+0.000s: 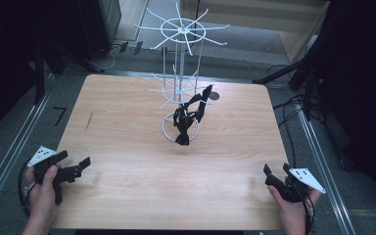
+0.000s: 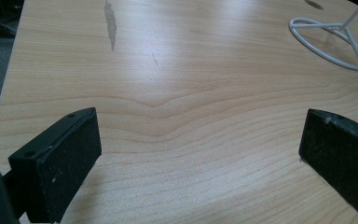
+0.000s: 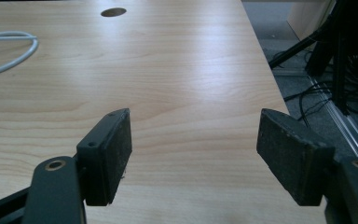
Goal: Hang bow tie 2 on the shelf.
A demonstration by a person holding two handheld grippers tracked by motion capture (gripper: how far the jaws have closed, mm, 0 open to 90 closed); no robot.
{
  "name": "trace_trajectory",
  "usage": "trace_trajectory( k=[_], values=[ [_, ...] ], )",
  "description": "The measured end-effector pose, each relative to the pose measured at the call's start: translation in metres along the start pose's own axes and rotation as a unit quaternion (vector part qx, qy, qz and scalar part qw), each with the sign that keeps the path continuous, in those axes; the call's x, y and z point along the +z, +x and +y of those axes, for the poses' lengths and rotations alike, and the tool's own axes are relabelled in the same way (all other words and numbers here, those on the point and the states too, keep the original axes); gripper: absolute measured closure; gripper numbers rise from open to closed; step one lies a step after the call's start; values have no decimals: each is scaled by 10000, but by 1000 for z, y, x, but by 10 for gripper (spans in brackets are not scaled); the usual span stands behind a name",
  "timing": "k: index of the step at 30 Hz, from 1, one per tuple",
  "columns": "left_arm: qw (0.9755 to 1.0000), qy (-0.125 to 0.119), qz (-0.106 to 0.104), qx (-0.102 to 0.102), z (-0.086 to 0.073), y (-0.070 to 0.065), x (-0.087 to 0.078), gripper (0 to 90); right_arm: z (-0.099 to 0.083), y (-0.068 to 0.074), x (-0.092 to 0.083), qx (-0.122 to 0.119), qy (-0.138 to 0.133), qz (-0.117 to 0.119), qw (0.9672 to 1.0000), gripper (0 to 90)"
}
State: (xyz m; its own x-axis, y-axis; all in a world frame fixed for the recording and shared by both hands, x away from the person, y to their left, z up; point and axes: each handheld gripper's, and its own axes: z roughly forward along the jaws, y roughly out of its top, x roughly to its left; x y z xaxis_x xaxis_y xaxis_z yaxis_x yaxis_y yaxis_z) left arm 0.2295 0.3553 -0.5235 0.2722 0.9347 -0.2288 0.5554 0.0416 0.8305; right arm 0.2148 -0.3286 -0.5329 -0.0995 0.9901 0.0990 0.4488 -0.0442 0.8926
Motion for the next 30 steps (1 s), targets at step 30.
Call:
trace_trajectory(
  k=[30],
  values=[
    [10000, -9, -11, -46, 0, 1, 0, 0, -19, -19, -12, 125, 283, -338, 9989, 277]
  ],
)
